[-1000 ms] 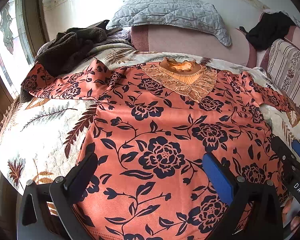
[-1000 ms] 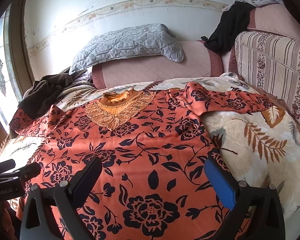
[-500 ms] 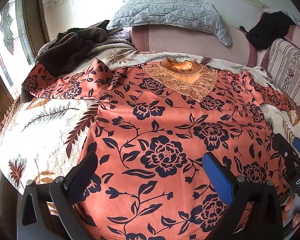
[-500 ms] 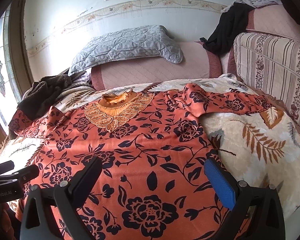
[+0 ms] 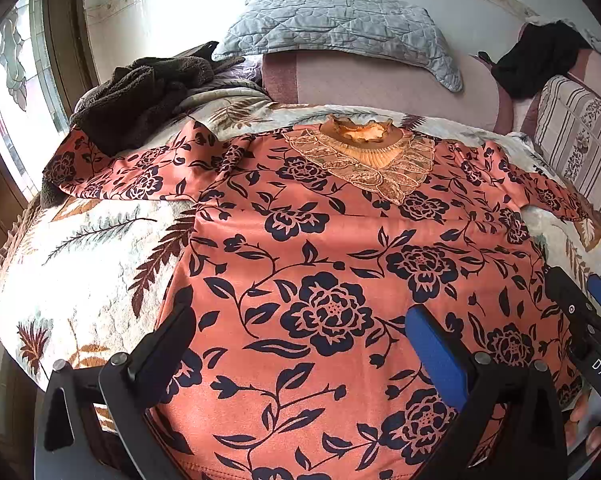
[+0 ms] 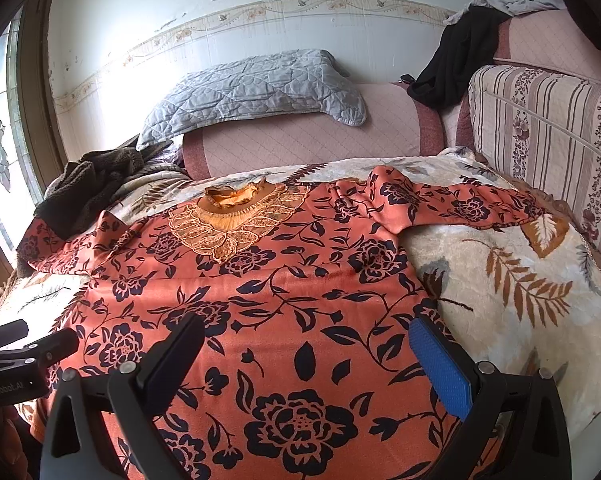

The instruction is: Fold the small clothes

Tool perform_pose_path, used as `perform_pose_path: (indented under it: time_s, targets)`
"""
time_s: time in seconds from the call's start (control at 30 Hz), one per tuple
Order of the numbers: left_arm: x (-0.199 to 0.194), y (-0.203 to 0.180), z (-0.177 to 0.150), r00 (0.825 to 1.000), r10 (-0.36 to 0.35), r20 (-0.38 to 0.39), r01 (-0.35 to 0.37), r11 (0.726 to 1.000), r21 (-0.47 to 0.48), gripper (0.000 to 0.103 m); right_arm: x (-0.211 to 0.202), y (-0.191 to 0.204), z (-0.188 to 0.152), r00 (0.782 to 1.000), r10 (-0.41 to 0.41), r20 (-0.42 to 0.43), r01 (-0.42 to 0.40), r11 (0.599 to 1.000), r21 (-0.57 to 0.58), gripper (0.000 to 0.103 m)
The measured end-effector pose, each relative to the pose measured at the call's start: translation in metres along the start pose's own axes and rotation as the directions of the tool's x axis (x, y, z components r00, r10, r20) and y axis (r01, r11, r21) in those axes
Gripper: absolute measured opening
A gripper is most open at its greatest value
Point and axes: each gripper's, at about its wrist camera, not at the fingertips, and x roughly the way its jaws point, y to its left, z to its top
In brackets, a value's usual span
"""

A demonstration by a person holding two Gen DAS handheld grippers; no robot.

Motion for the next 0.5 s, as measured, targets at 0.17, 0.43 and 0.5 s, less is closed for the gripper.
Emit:
perform_pose_path:
  time_s: [0.17, 0.43, 0.5]
  targets:
    - [0.002, 0.002, 0.000, 1.000, -0.002, -0.001, 0.002, 1.000, -0.006, 0.103, 0.000, 0.000, 0.000, 1.000, -0.005, -0.007, 0.005, 1.000, -0.008, 0.103]
    - [0.015, 0.015, 0.001, 1.000, -0.007, 0.003, 0.007, 1.000, 0.008, 0.103, 0.000, -0.025, 0.008, 0.990, 0.125, -0.057, -0.119, 0.988, 0.102, 0.103]
    - [0.030, 0.022, 0.001, 1.000, 0.002, -0.016, -0.002, 1.000, 0.005, 0.103, 0.004, -0.058, 0.018, 0.974, 0.218, -0.062, -0.200, 0.955, 0.217, 0.103]
